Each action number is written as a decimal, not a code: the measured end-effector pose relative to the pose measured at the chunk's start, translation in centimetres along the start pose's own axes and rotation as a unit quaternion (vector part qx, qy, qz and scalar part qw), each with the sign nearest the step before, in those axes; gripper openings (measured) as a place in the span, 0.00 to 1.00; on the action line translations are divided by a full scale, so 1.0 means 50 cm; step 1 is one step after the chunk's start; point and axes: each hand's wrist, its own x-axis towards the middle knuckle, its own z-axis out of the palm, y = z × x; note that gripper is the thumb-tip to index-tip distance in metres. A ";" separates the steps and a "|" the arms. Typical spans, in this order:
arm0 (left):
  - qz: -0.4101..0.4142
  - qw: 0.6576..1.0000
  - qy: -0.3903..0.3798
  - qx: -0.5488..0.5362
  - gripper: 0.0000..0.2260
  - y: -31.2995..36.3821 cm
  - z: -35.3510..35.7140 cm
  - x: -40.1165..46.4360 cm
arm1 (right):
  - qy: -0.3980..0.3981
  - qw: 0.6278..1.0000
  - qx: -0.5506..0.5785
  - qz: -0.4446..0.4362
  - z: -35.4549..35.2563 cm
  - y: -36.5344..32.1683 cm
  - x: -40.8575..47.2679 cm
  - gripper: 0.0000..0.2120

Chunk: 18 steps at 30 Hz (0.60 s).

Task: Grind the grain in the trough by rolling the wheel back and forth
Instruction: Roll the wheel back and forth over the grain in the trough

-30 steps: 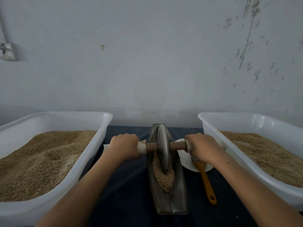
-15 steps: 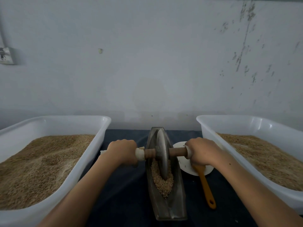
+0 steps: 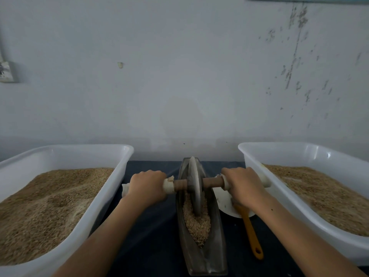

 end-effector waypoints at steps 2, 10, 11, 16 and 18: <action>-0.002 1.000 -0.016 -0.005 0.09 -0.001 0.001 0.001 | 0.003 1.000 0.004 0.002 0.000 0.000 -0.002 0.10; 0.001 0.989 -0.144 -0.025 0.17 -0.008 -0.011 0.003 | -0.141 0.990 -0.001 0.012 -0.037 -0.002 -0.003 0.05; 0.000 0.989 -0.147 -0.027 0.17 -0.008 -0.012 0.003 | -0.146 0.989 -0.001 0.012 -0.040 -0.002 -0.003 0.05; -0.006 0.995 -0.097 -0.011 0.14 -0.002 -0.010 0.003 | -0.132 0.991 -0.001 0.021 -0.036 -0.005 -0.001 0.07; -0.003 0.998 -0.055 -0.003 0.12 0.000 -0.006 0.001 | -0.101 0.995 -0.007 0.022 -0.028 -0.006 -0.002 0.07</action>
